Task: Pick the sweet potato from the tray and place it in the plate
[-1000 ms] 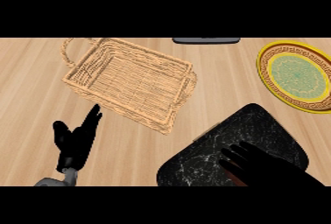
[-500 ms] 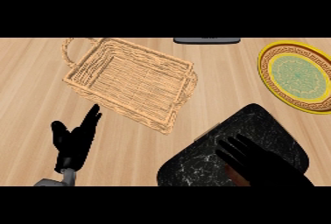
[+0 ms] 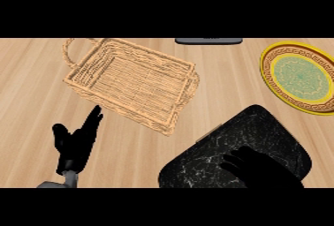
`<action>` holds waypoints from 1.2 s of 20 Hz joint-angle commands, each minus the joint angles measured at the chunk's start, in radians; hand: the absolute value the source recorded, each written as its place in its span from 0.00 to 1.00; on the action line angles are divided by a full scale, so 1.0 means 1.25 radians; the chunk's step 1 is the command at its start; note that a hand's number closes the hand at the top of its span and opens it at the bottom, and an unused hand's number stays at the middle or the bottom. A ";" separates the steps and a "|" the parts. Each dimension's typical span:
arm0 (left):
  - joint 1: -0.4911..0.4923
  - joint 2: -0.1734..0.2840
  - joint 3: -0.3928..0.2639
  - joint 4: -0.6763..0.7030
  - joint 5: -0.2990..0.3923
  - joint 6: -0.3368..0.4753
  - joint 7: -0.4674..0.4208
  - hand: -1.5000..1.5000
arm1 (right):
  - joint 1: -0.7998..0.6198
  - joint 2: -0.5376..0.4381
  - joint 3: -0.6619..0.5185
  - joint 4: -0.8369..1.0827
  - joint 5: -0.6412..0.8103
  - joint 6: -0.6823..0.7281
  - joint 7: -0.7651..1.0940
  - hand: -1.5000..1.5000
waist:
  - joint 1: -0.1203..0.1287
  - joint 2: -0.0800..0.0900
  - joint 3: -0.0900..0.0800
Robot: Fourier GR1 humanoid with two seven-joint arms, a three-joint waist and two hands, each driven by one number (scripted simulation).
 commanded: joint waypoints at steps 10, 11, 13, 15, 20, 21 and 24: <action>0.037 -0.055 -0.020 0.010 -0.034 -0.015 -0.006 0.50 | -0.087 0.167 -0.067 0.171 0.079 -0.064 0.064 1.00 | 0.016 0.010 -0.003; 0.008 -0.037 0.003 0.013 -0.023 -0.023 0.007 0.50 | -0.095 0.191 -0.160 0.180 0.051 -0.044 0.143 1.00 | 0.008 0.018 -0.003; 0.009 -0.025 0.022 -0.001 -0.022 -0.014 0.001 0.50 | -0.092 0.234 -0.263 0.193 0.032 -0.063 0.243 1.00 | -0.016 0.026 0.000; 0.021 -0.021 0.025 -0.009 -0.021 -0.013 -0.002 0.50 | -0.096 0.267 -0.327 0.200 0.024 -0.084 0.314 1.00 | -0.030 0.032 0.003; 0.024 -0.025 0.011 -0.026 -0.019 -0.022 0.004 0.50 | -0.235 0.375 -0.460 0.212 0.071 -0.216 0.531 1.00 | 0.018 0.034 0.000; 0.025 -0.022 0.010 -0.023 -0.019 -0.026 0.006 0.50 | -0.269 0.385 -0.478 0.208 0.097 -0.252 0.574 1.00 | 0.028 0.033 -0.003; 0.023 -0.029 -0.005 -0.030 -0.022 -0.034 0.005 0.50 | -0.358 0.392 -0.529 0.230 0.186 -0.333 0.700 1.00 | 0.061 0.037 -0.006</action>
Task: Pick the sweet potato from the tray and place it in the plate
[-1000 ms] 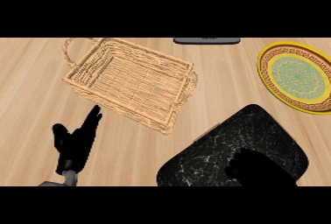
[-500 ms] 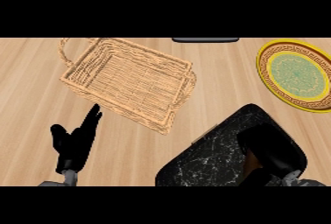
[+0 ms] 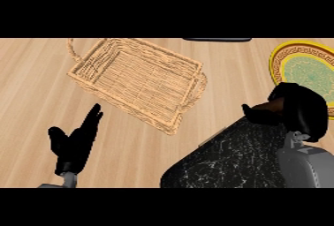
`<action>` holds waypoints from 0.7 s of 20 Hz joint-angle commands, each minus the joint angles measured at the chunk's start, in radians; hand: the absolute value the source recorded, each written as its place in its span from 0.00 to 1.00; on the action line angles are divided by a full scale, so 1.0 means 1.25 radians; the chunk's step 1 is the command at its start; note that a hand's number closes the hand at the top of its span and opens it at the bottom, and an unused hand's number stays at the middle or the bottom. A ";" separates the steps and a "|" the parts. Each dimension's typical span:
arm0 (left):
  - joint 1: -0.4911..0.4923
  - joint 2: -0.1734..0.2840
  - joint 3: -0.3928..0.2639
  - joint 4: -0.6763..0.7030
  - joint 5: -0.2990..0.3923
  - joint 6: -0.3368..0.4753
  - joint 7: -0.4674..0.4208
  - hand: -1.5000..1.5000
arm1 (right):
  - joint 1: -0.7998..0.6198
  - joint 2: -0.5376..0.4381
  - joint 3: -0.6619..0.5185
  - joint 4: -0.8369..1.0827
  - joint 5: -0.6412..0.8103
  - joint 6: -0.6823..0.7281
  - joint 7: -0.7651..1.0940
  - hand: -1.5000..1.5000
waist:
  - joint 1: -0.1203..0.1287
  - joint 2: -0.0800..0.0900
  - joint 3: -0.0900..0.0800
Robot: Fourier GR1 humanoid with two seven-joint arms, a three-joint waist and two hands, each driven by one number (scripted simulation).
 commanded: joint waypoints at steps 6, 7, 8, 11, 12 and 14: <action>-0.023 -0.008 -0.041 0.018 -0.004 -0.035 0.021 0.50 | -0.259 0.049 -0.159 0.098 0.236 -0.262 0.364 1.00 | 0.069 0.022 -0.006; -0.042 -0.020 -0.038 0.021 -0.003 -0.023 0.030 0.50 | -0.287 0.058 -0.162 0.114 0.269 -0.299 0.397 1.00 | 0.065 0.019 -0.005; -0.034 -0.019 -0.049 0.010 -0.007 -0.028 0.031 0.50 | -0.307 0.049 -0.184 0.130 0.295 -0.322 0.428 1.00 | 0.073 0.018 -0.005; -0.039 -0.014 -0.041 0.032 -0.006 -0.031 0.034 0.50 | -0.361 0.056 -0.223 0.189 0.367 -0.412 0.488 1.00 | 0.070 0.016 -0.004; -0.056 -0.010 -0.038 0.031 -0.007 -0.032 0.045 0.50 | -0.373 0.055 -0.239 0.209 0.384 -0.444 0.494 1.00 | 0.064 0.017 -0.003; -0.042 -0.029 -0.051 0.032 -0.012 -0.024 0.032 0.50 | -0.379 0.078 -0.257 0.239 0.420 -0.520 0.508 1.00 | 0.064 0.015 -0.002</action>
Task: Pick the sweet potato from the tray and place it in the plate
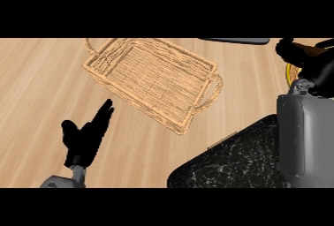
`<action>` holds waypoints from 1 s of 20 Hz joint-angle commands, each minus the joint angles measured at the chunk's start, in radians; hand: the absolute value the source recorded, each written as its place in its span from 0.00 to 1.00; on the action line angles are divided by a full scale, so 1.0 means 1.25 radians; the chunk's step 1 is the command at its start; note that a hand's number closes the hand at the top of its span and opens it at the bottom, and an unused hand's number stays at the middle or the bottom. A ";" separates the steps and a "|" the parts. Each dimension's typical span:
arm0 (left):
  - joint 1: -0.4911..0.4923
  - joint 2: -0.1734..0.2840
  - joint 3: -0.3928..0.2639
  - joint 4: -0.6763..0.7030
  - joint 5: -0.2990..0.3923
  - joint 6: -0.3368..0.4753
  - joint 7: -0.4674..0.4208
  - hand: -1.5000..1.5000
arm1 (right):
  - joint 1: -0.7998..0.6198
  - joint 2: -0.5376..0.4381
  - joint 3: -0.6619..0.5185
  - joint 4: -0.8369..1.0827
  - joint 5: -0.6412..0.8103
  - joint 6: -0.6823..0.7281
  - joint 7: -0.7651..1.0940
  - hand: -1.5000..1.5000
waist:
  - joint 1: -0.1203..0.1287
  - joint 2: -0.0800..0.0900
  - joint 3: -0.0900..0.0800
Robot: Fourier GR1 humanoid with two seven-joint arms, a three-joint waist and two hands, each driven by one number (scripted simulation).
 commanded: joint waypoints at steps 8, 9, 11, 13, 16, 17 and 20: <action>-0.006 -0.001 0.012 0.031 0.009 -0.004 0.027 0.50 | -0.072 -0.025 -0.178 0.244 0.216 -0.333 0.142 1.00 | -0.025 -0.004 -0.001; 0.018 -0.017 0.000 0.035 -0.003 0.011 0.008 0.50 | -0.055 -0.038 -0.205 0.233 0.221 -0.349 0.143 1.00 | -0.040 -0.011 -0.001; -0.005 -0.009 0.028 0.044 0.011 0.012 0.022 0.50 | -0.063 -0.037 -0.227 0.283 0.256 -0.396 0.143 1.00 | -0.043 -0.011 -0.001; 0.035 -0.008 0.026 0.048 0.012 0.001 -0.008 0.50 | -0.072 -0.077 -0.278 0.316 0.231 -0.416 0.119 1.00 | -0.047 -0.015 -0.001; 0.026 -0.014 0.023 0.066 0.010 -0.002 -0.007 0.50 | -0.073 -0.114 -0.333 0.378 0.205 -0.485 0.082 1.00 | -0.056 -0.014 0.000; 0.037 -0.001 0.020 0.017 0.007 0.000 0.011 0.50 | -0.063 -0.108 -0.344 0.413 0.225 -0.517 0.090 1.00 | -0.050 -0.020 0.000; 0.034 0.006 0.032 0.003 0.013 0.003 0.032 0.50 | -0.075 -0.180 -0.383 0.493 0.156 -0.580 0.022 1.00 | -0.055 -0.021 0.001</action>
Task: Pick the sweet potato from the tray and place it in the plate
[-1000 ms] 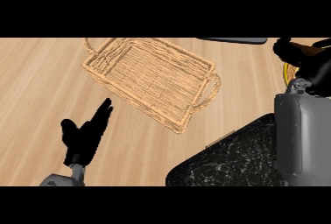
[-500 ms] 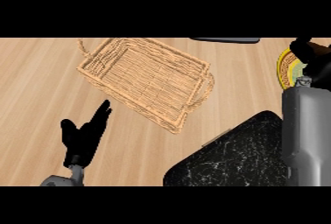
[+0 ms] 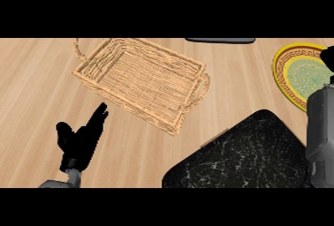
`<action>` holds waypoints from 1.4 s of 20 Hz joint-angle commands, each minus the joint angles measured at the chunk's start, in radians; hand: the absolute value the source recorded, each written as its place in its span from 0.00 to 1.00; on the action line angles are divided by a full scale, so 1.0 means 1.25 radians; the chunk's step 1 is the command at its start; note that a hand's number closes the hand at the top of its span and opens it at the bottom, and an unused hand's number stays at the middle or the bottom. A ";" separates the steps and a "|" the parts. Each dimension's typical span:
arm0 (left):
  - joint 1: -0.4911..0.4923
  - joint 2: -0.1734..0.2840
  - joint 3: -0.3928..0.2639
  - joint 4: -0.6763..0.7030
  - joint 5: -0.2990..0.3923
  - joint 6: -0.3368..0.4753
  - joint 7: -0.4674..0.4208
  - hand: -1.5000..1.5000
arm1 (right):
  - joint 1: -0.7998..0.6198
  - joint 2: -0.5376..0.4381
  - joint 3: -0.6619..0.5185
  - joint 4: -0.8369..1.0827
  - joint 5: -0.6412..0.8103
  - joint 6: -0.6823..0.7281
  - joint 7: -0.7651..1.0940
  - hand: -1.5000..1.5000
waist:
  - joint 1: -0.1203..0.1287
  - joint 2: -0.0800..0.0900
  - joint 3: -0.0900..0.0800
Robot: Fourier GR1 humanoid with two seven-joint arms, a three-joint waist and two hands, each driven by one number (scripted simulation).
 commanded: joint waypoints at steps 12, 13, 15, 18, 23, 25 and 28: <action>0.017 -0.008 0.000 0.012 -0.006 -0.003 0.019 0.50 | -0.046 -0.185 -0.168 0.425 -0.350 -0.077 -0.146 0.00 | -0.012 -0.002 0.000; 0.007 -0.041 -0.013 0.051 -0.012 0.000 -0.015 0.50 | -0.046 -0.169 -0.170 0.433 -0.372 -0.105 -0.173 0.00 | -0.015 0.003 0.000; 0.022 -0.013 0.005 0.024 -0.008 0.002 0.014 0.50 | -0.037 -0.174 -0.177 0.444 -0.438 -0.140 -0.265 0.00 | -0.011 -0.001 0.001; 0.034 -0.035 -0.009 0.017 -0.020 0.013 -0.011 0.50 | -0.044 -0.181 -0.179 0.424 -0.521 -0.178 -0.383 0.00 | -0.016 -0.004 0.000; 0.022 -0.016 0.015 0.030 -0.003 -0.010 -0.003 0.50 | -0.041 -0.150 -0.176 0.335 -0.648 -0.286 -0.533 0.00 | -0.021 -0.006 0.000; 0.025 -0.016 0.021 0.038 0.015 -0.030 -0.005 0.50 | -0.031 -0.134 -0.176 0.305 -0.719 -0.300 -0.585 0.00 | -0.024 -0.007 -0.001; 0.056 -0.015 0.012 0.025 -0.006 -0.018 -0.013 0.50 | 0.001 -0.081 -0.166 0.231 -0.842 -0.306 -0.657 0.00 | -0.032 -0.013 -0.002</action>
